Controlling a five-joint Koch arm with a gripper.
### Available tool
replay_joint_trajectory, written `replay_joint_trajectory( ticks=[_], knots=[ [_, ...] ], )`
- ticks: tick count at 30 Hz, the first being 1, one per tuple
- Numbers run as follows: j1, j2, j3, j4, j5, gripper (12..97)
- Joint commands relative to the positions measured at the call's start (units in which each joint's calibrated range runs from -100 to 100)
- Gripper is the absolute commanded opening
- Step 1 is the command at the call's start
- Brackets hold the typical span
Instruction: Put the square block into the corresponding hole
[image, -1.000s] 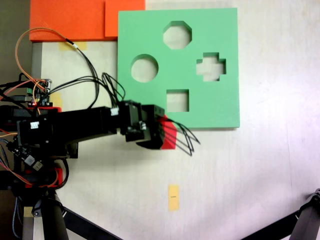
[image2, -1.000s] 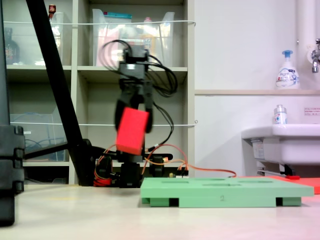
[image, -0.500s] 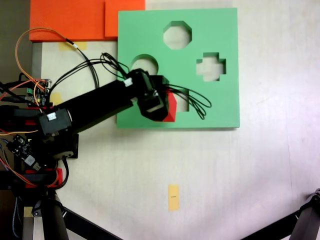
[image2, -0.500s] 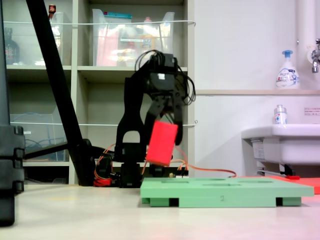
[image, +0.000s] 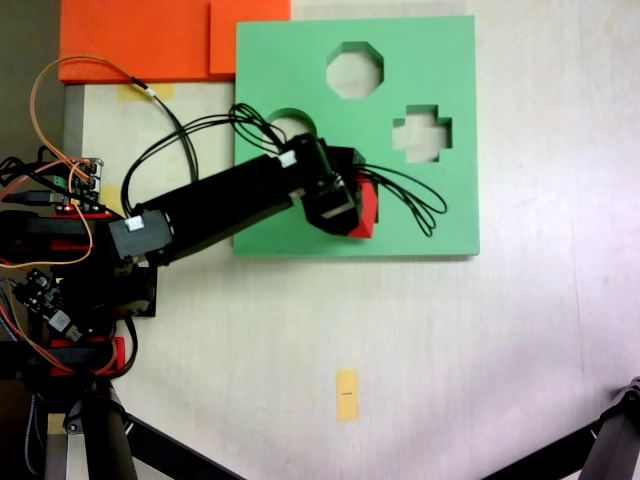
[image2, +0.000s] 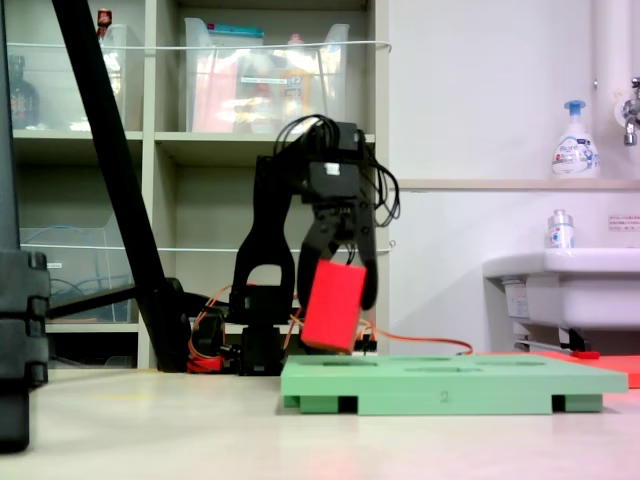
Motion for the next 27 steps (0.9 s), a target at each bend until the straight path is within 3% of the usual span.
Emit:
replay_joint_trajectory(
  ticks=[1,27],
  knots=[
    [0.15,0.4,5.96,2.97,0.39,15.1],
    [1.95,8.78,7.76,0.08,0.0,15.2]
  ],
)
